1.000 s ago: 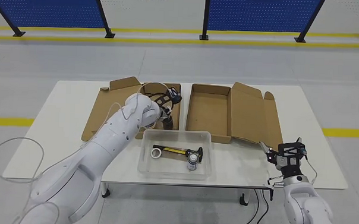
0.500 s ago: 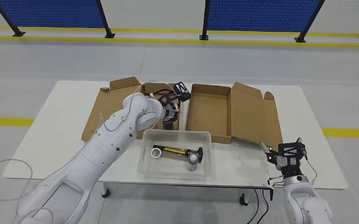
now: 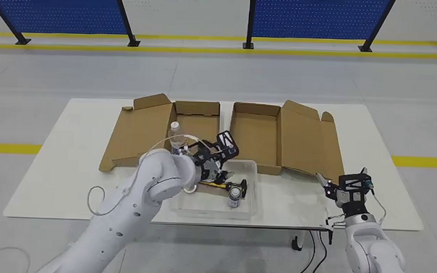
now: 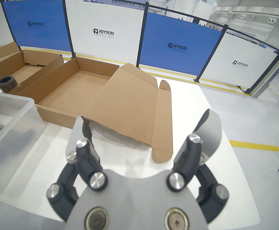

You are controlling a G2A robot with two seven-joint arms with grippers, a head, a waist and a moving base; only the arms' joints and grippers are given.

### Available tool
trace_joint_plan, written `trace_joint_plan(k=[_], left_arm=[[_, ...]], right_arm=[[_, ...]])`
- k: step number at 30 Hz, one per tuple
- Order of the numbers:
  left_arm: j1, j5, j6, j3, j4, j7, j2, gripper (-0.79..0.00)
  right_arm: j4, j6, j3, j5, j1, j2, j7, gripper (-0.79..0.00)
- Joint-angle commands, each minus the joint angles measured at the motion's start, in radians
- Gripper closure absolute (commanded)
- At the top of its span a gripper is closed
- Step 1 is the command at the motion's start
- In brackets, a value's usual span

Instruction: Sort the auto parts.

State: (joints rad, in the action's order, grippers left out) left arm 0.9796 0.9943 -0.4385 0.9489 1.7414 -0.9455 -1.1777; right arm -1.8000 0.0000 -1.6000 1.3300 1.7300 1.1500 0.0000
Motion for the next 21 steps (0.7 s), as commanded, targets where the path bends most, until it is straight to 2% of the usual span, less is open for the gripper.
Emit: trace_joint_plan(k=[1,11,21], left_arm=[[0.015,-0.007,-0.003,-0.009,0.009,-0.001,0.000,-0.339],[0.008,0.003,-0.003,-0.088,-0.038,-0.002,-0.013,-0.363],[-0.020,0.027,0.007,-0.136,-0.114,0.002,-0.026,-0.437]], right_arm=[[0.000,0.000,0.000,0.000,0.000,0.000,0.000,-0.785],[0.000,0.000,0.000,0.000,0.000,0.000,0.000,-0.785],[0.000,0.000,0.000,0.000,0.000,0.000,0.000,-0.785]])
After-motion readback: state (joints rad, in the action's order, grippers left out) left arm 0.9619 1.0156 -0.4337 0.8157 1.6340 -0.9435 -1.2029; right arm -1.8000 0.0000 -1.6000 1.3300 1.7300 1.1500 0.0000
